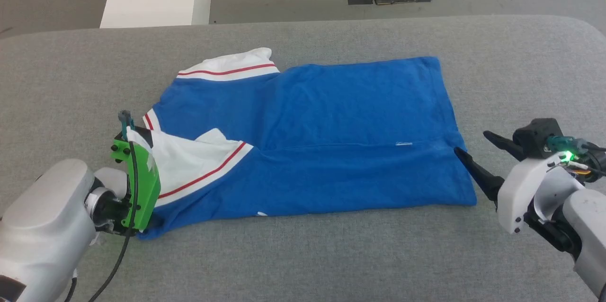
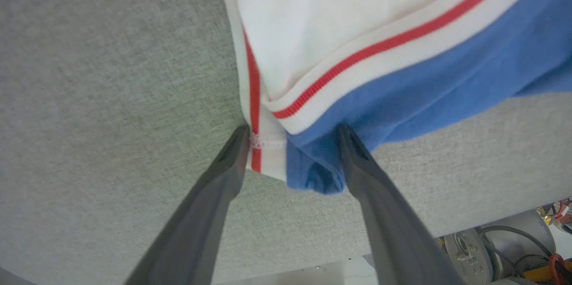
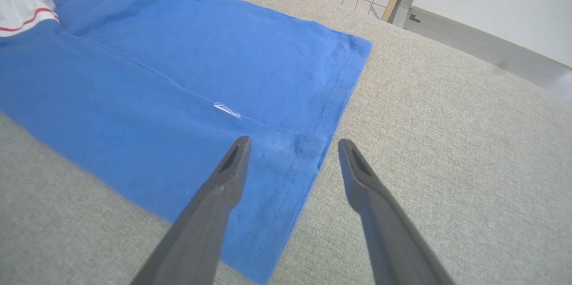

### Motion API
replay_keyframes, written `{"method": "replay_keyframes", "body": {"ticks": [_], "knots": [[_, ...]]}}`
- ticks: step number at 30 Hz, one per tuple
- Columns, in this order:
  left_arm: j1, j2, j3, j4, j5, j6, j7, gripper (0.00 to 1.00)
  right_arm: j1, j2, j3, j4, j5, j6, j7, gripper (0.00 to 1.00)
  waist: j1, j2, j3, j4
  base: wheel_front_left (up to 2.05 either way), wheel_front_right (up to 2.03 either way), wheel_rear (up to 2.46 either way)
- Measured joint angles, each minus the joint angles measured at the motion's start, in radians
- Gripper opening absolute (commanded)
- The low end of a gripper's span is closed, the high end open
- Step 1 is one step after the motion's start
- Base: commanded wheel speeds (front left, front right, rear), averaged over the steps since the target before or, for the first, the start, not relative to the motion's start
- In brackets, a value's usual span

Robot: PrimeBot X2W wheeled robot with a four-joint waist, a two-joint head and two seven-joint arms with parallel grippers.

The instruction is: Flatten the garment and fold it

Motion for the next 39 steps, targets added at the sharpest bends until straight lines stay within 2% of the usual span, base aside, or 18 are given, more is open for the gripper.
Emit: {"method": "replay_keyframes", "body": {"ticks": [1,2,3,8,12,15,19,25,30,39], "knots": [[0.000,-0.002,0.000,0.003,0.000,0.000,-0.001,0.63,-0.005,0.001,0.002,0.002,0.000,0.000,0.000,1.00,0.0000,0.0000,0.000,0.000,0.00,0.00,0.00],[0.000,-0.003,-0.002,0.006,0.000,0.000,-0.002,0.07,-0.009,0.003,0.006,0.004,0.000,0.000,0.000,1.00,0.0000,0.0000,-0.001,0.001,0.00,0.00,0.00],[0.000,-0.005,-0.005,0.009,0.000,0.000,-0.005,0.00,-0.016,0.005,0.009,0.004,0.000,0.000,0.000,1.00,0.0000,0.0000,-0.002,0.002,0.00,0.00,0.00],[0.000,-0.022,-0.015,0.016,-0.003,-0.001,-0.027,0.00,-0.044,0.002,0.026,0.003,0.002,0.000,0.006,1.00,0.0000,0.0000,-0.013,0.010,0.00,0.00,0.00],[0.002,-0.016,-0.016,-0.007,-0.010,-0.002,-0.058,0.00,-0.093,-0.012,0.033,-0.002,0.001,0.000,0.019,1.00,0.0001,0.0000,-0.031,0.015,0.00,0.00,0.00],[0.001,-0.001,-0.027,-0.044,-0.013,-0.002,-0.075,0.00,-0.140,-0.031,0.052,-0.006,0.006,0.000,0.070,1.00,0.0001,0.0000,-0.047,0.021,0.00,0.00,0.00],[0.001,0.022,-0.043,-0.092,-0.023,-0.002,-0.086,0.00,-0.196,-0.072,0.126,-0.002,0.043,0.000,0.247,1.00,0.0000,0.0000,-0.063,0.030,0.00,0.00,0.00],[-0.006,0.032,-0.051,-0.135,-0.057,-0.002,-0.115,0.00,-0.265,-0.131,0.301,-0.002,0.167,0.000,0.537,1.00,0.0000,0.0000,-0.061,0.042,0.00,0.00,0.00],[-0.018,0.028,-0.066,-0.143,-0.058,-0.002,-0.129,0.00,-0.271,-0.105,0.347,0.072,0.277,0.000,0.647,1.00,0.0001,0.0000,-0.035,0.053,0.00,0.00,0.00],[-0.059,0.012,-0.092,-0.152,-0.059,-0.002,-0.155,0.00,-0.282,-0.023,0.364,0.226,0.346,0.000,0.613,1.00,0.0001,0.0000,0.028,0.085,0.00,0.00,0.00]]}}
